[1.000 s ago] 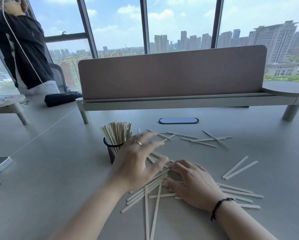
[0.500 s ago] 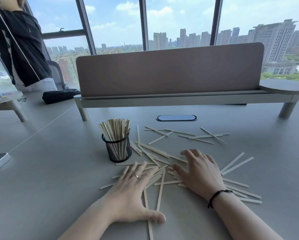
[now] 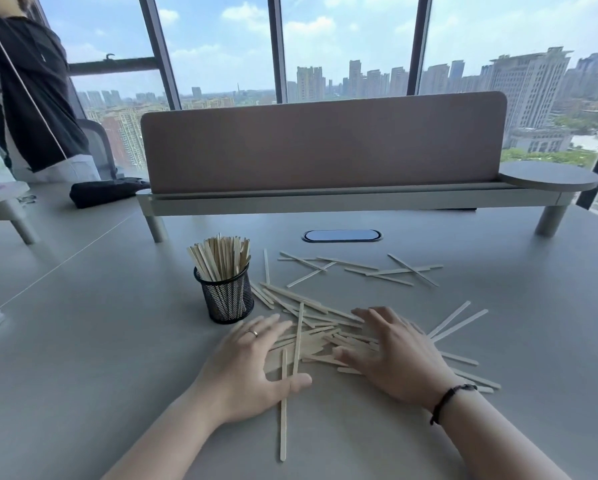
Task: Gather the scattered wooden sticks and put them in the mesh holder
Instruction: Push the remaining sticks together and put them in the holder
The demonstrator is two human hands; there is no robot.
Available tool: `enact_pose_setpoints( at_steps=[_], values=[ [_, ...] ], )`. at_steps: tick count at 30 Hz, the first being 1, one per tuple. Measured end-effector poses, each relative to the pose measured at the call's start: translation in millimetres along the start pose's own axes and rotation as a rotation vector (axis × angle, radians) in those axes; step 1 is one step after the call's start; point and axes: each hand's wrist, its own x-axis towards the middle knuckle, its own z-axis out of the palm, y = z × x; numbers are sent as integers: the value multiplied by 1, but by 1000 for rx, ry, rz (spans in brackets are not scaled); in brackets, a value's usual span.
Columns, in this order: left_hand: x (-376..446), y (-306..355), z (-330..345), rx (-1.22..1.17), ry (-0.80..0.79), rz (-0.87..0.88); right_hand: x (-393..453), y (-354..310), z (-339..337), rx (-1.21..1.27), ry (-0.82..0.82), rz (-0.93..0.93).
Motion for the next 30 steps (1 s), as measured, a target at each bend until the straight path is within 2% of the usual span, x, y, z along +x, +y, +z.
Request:
enact_pose_setpoints(
  at_steps=[3,7,11,21,28,30],
  values=[
    [-4,-10,1,36,-130,-37,-8,-4,2,-57,-79,-44],
    [-6,-20,2,-170,-8,-8,-8,-7,1,-64,-59,-71],
    [-7,-33,8,-338,1,-12,-6,-2,3,-23,-29,-70],
    [-3,-30,11,-285,-59,96,-1,-3,15,33,-11,-214],
    [10,0,17,-389,52,105,2,-15,19,57,17,-273],
    [15,8,19,-338,73,136,4,-17,20,52,36,-293]
  ],
)
